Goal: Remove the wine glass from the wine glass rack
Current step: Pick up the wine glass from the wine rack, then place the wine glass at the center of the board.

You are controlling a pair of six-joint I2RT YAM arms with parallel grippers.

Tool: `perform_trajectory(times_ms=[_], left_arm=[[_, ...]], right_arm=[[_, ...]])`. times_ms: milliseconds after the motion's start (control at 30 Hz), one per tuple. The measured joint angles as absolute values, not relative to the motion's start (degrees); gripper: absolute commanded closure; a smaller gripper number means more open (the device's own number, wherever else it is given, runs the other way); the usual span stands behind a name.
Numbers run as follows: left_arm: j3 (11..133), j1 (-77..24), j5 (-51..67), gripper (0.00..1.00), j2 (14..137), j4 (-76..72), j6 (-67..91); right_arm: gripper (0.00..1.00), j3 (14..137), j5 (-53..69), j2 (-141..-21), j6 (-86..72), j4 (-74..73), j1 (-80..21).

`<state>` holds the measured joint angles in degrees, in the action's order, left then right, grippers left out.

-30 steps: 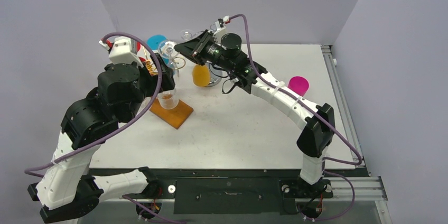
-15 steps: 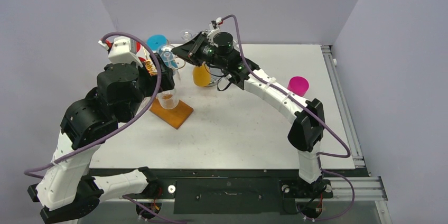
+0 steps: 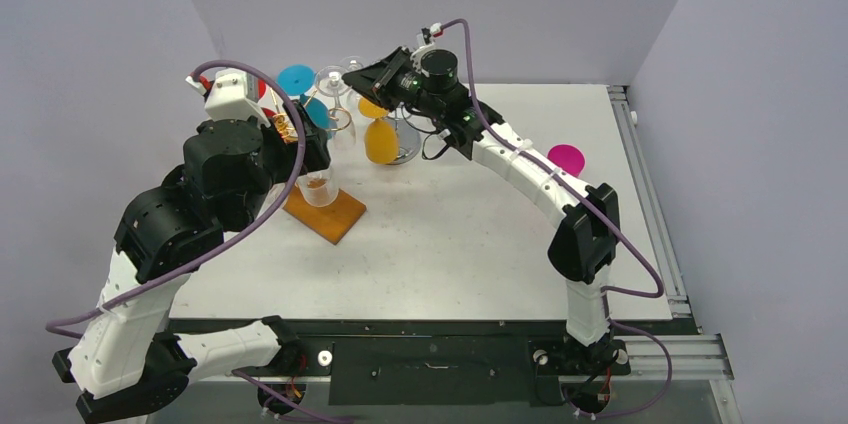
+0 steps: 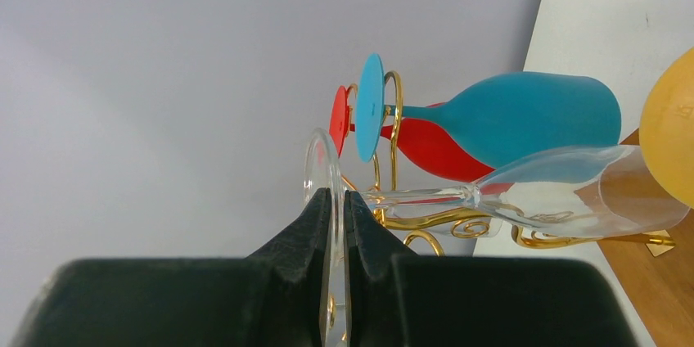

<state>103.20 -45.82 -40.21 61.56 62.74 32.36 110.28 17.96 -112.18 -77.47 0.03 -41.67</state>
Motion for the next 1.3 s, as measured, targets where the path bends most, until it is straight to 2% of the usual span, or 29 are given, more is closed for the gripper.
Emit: perform_trajectory(times_ms=[1300], left_arm=[[103.22, -45.65, -38.41, 0.04, 63.68, 62.19, 32.38]], right_arm=[[1.0, 106.0, 17.93, -105.1, -84.14, 7.53, -37.41]])
